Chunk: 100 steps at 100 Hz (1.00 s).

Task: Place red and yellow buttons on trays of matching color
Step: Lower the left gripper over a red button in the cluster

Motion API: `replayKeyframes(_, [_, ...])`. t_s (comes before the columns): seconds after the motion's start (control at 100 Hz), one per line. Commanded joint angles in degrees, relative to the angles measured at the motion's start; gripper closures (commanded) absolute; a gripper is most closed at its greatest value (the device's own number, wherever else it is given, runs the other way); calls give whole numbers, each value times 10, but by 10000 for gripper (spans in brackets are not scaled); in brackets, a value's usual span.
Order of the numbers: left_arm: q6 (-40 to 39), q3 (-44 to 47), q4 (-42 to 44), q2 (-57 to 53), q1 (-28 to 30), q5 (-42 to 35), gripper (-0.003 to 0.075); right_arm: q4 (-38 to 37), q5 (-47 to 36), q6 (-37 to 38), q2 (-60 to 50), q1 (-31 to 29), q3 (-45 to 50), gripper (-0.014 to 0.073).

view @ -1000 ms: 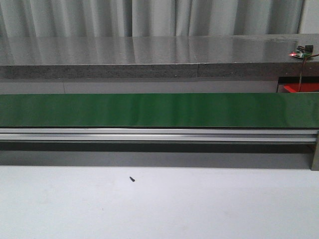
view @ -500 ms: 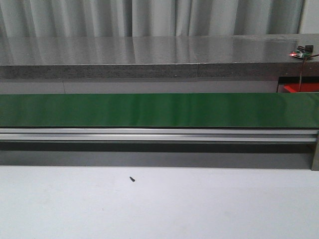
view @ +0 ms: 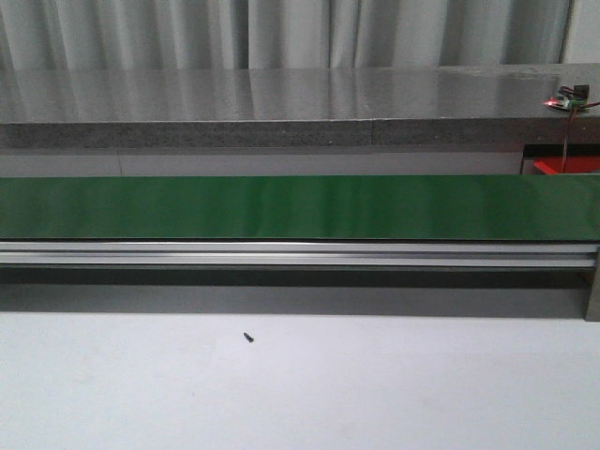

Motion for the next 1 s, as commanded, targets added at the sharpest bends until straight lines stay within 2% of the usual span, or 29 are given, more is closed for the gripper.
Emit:
replayKeyframes(0.0, [-54,-15,44,27,-3,-67,740,-1,-33,-5,0,-1,-15,662])
replayKeyframes(0.12, [-81,-16,108,65,-3,-75,740,-1,-33,-5,0,-1,-15,662])
replayKeyframes(0.37, [-136,-65,142,168,24,-86,740,-1,-33,-5,0,-1,-15,662])
replayKeyframes(0.84, [-137,-204,97,375,194,-111,739,-1,-33,-5,0,-1,-15,662])
replayKeyframes(0.99, [-134,-233,83,423,231,-121,736,-1,-33,-5,0,-1,-15,662])
